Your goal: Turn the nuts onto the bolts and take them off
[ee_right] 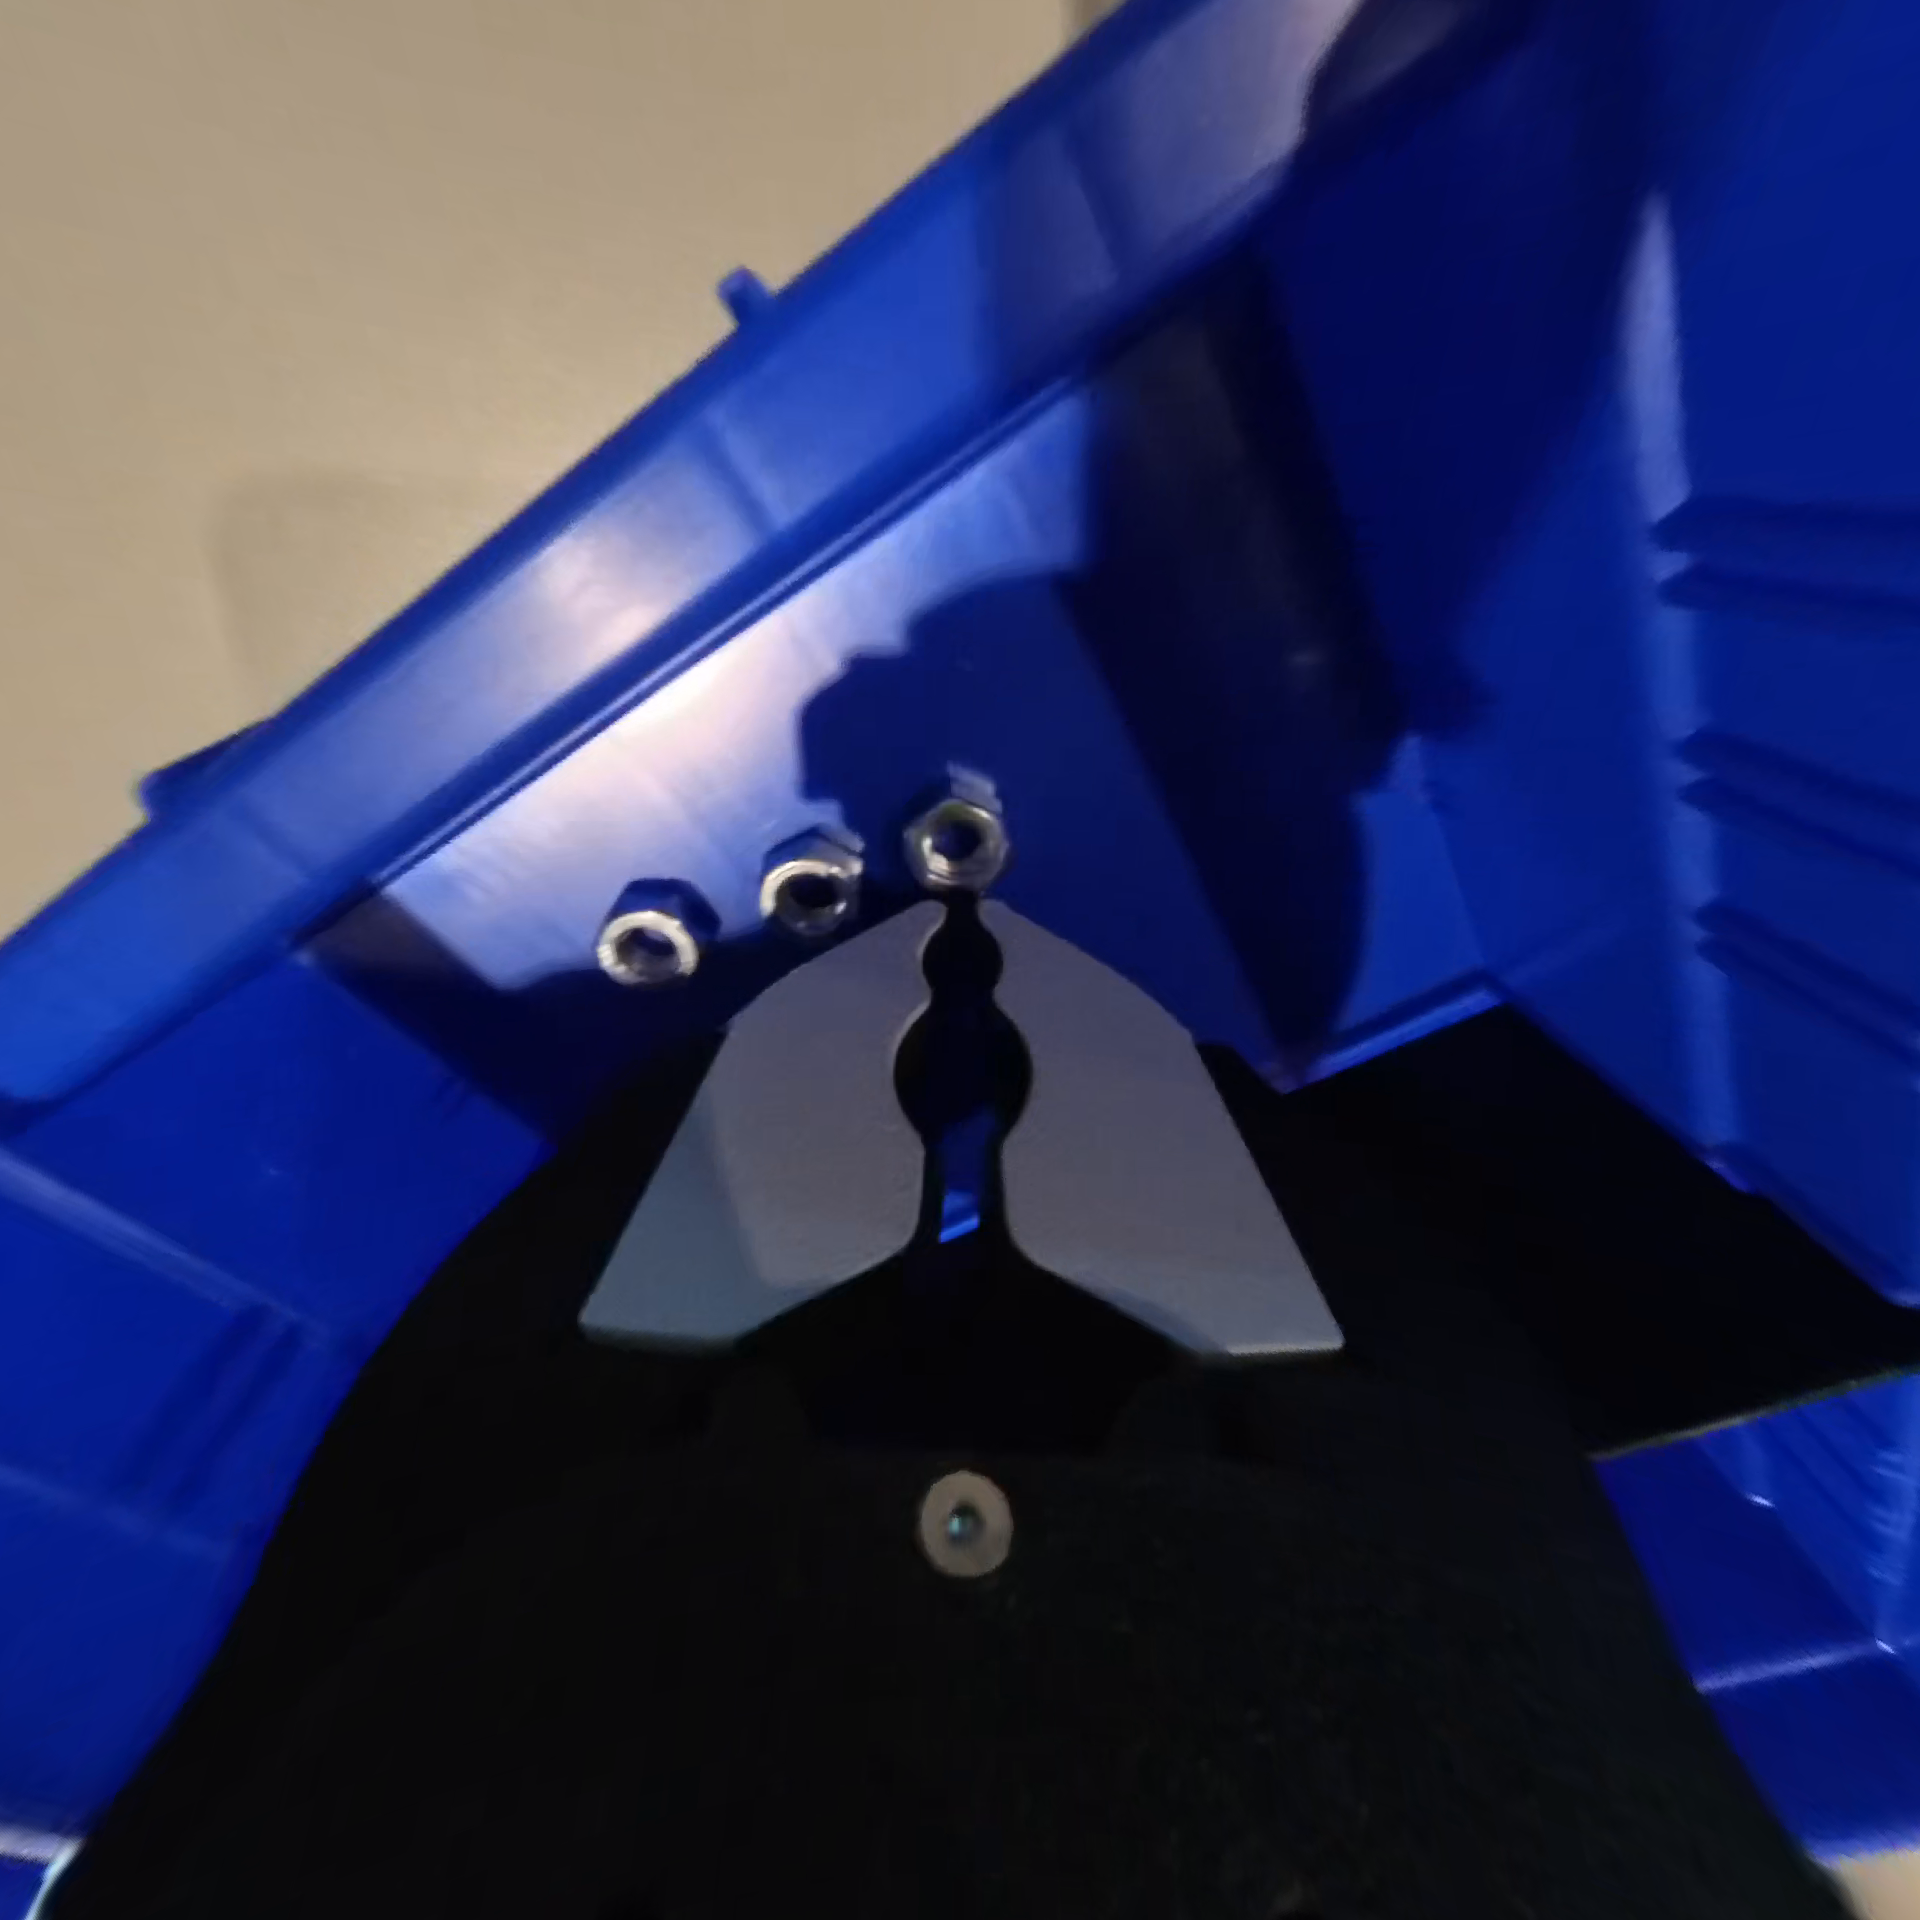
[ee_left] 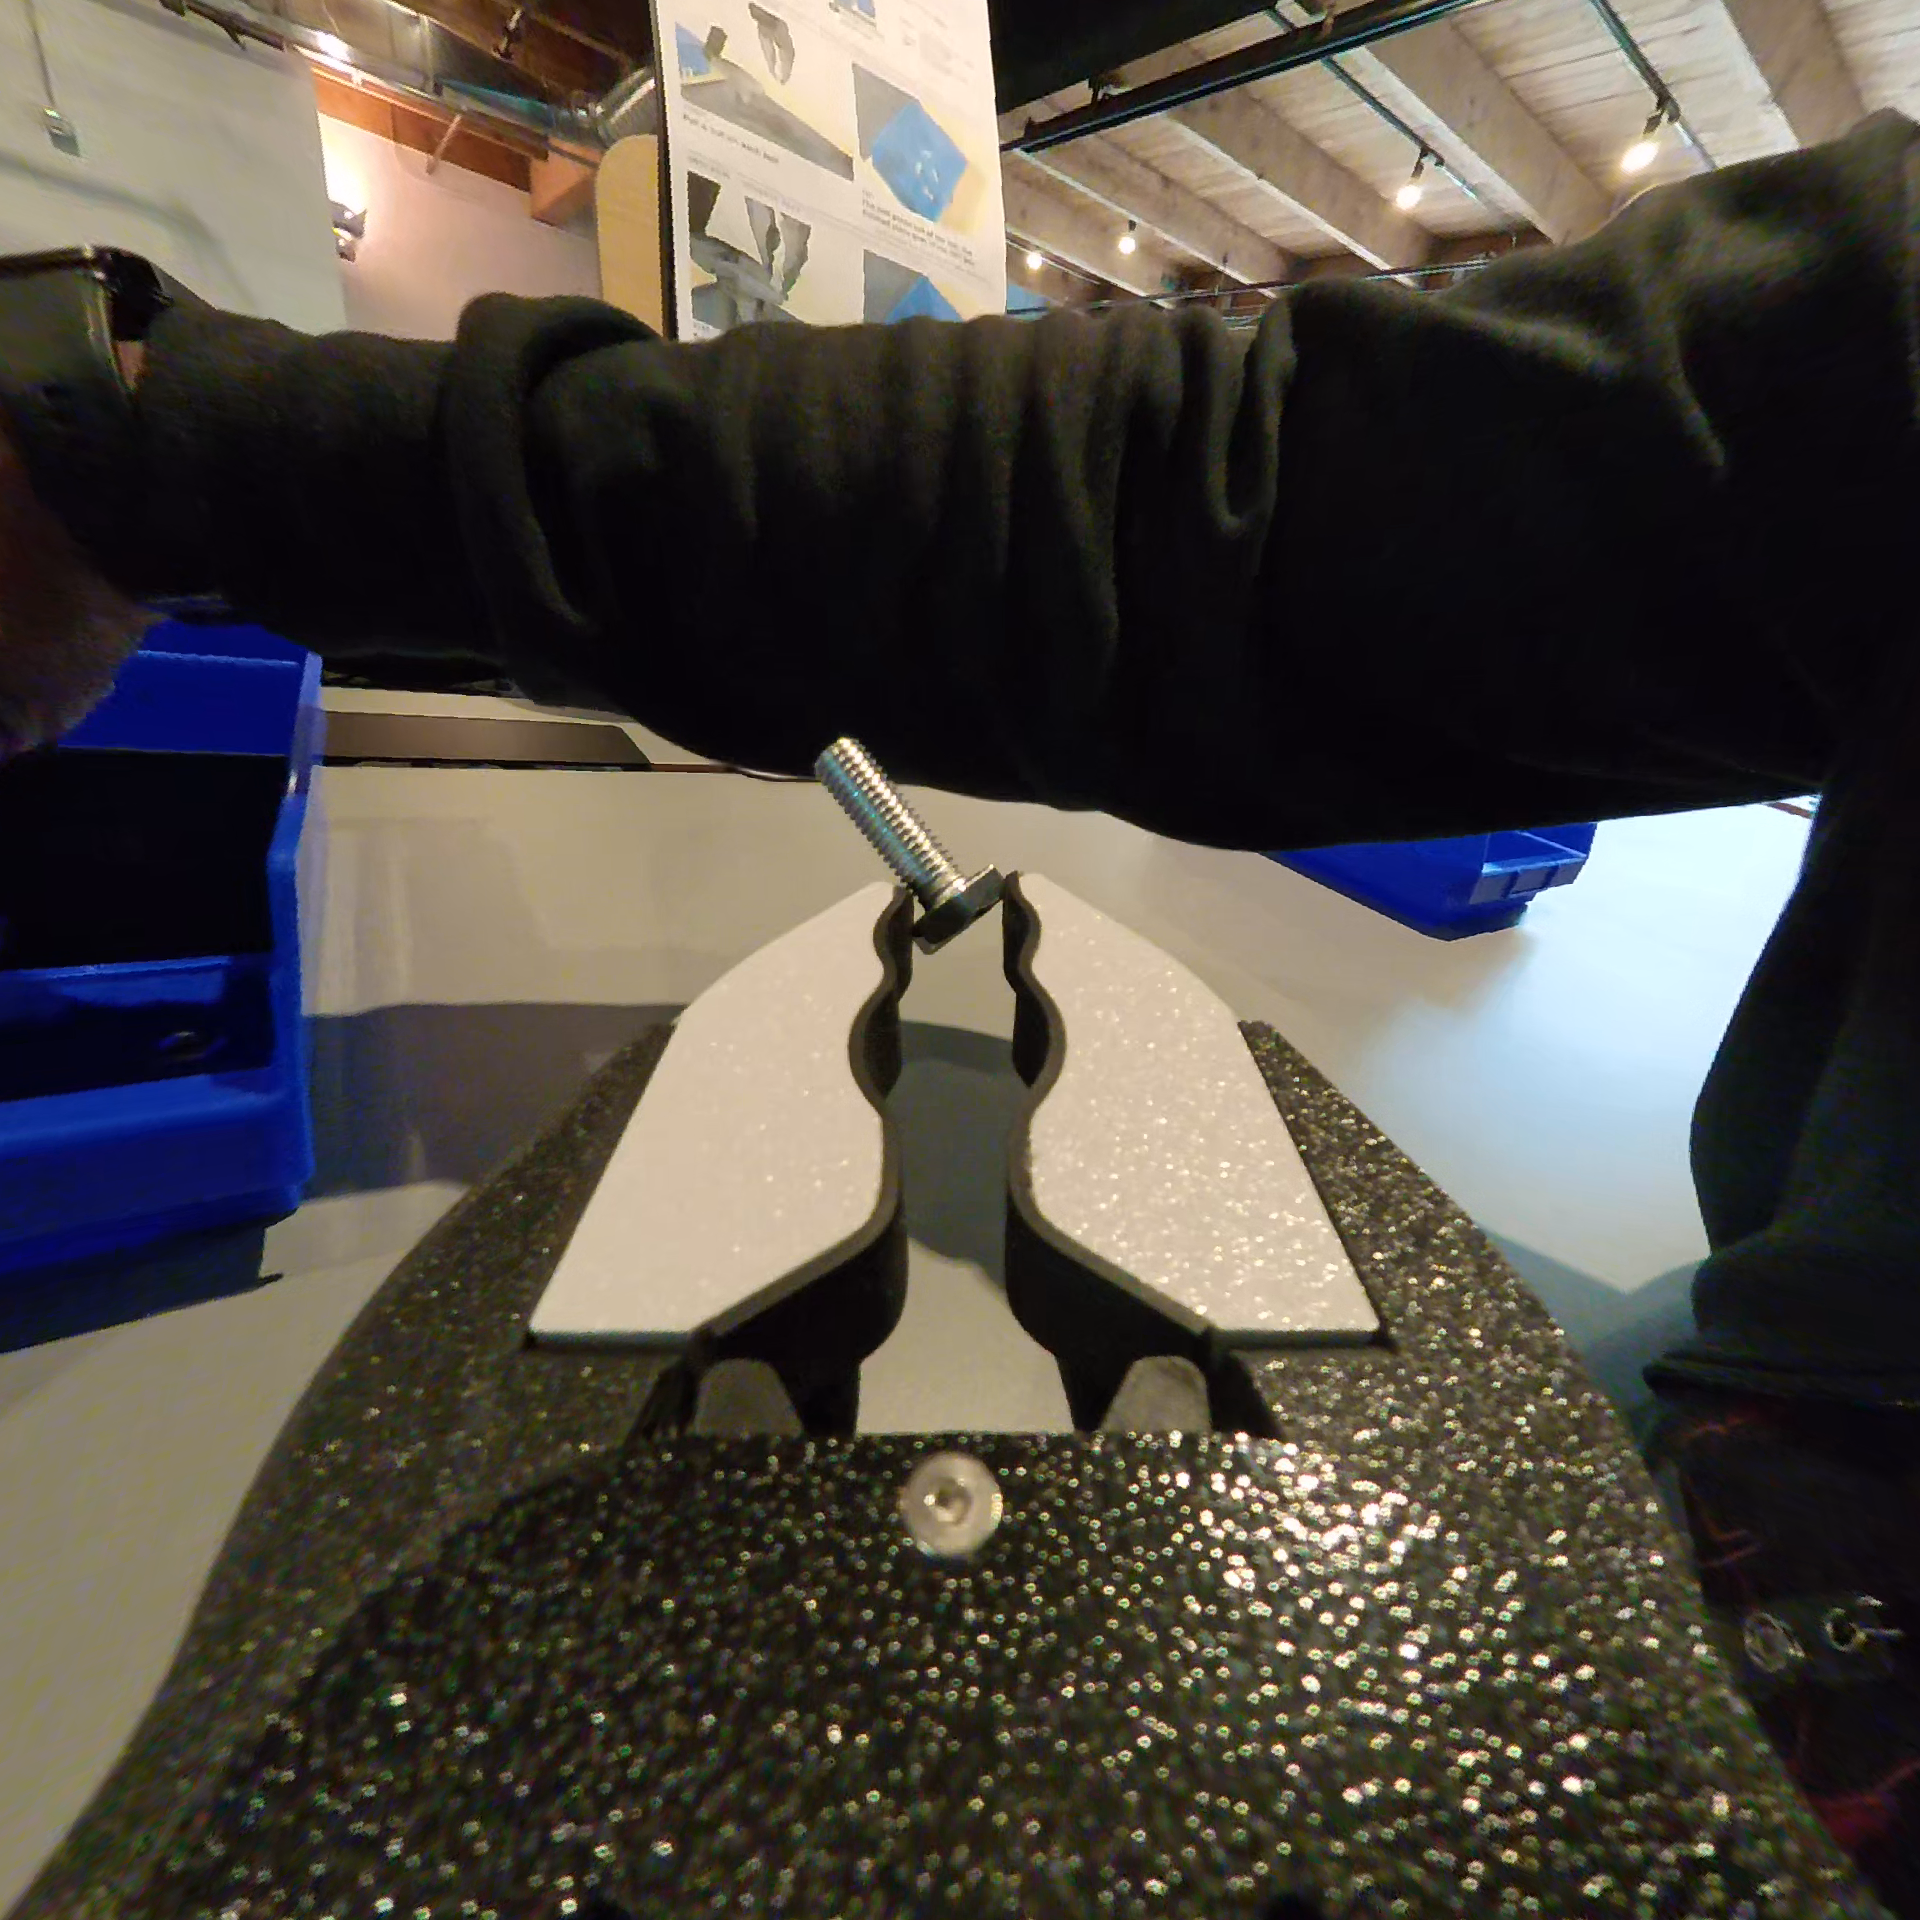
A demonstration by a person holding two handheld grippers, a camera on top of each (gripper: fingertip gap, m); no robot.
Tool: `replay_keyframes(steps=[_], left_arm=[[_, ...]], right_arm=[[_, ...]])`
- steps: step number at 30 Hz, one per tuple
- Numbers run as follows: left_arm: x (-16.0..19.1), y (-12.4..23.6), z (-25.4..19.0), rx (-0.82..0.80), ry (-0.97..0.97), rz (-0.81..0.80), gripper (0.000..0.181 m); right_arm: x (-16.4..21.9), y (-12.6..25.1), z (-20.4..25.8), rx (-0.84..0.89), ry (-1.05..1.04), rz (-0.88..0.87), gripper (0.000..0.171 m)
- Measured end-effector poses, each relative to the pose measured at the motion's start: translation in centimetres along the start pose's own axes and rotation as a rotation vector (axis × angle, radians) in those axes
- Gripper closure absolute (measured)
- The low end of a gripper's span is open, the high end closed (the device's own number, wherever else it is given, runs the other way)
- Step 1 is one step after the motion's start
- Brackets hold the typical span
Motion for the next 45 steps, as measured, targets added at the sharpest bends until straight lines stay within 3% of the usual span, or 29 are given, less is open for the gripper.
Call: replay_keyframes(steps=[4,7,10,26,28,31,37,40,45], left_arm=[[0.0,0.0,-0.1,0.007,0.001,0.001,0.165],[0.0,0.0,-0.1,0.010,0.000,0.001,0.165],[0.1,-0.1,-0.1,0.012,0.005,0.000,0.165],[-0.2,-0.2,-0.3,0.022,0.000,-0.010,0.165],[-0.3,-0.3,-0.3,0.020,-0.004,-0.012,0.165],[-0.4,-0.6,-0.3,0.026,-0.007,-0.009,0.165],[-1.3,-2.9,-0.4,0.057,-0.049,0.007,0.165],[-1.8,-5.2,-0.8,0.098,-0.082,0.023,0.165],[-1.9,-10.3,-2.4,0.188,-0.137,0.080,0.165]], right_arm=[[-0.1,0.0,0.1,0.022,-0.003,-0.001,0.170],[-0.2,0.3,0.0,0.041,-0.012,-0.014,0.149],[-0.5,0.8,0.0,0.028,-0.024,-0.060,0.143],[-1.3,0.2,0.4,-0.043,-0.099,-0.066,0.153],[-0.9,1.0,0.7,0.008,-0.103,-0.086,0.153],[0.4,4.9,2.1,0.104,-0.163,-0.253,0.153],[8.4,13.8,12.4,0.320,-0.365,-0.685,0.154],[13.7,13.3,19.5,0.342,-0.509,-0.853,0.154],[20.6,9.3,29.9,0.333,-0.778,-1.036,0.154]])
Point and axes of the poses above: each gripper's, where its closed fingertips meet, y back along the fingers, x out of its underside, z = x × y across the jaws, the point moved 8 cm from there along y, back along the fingers, and after that the axes turned 9 degrees about z, right-handed, at the moved point
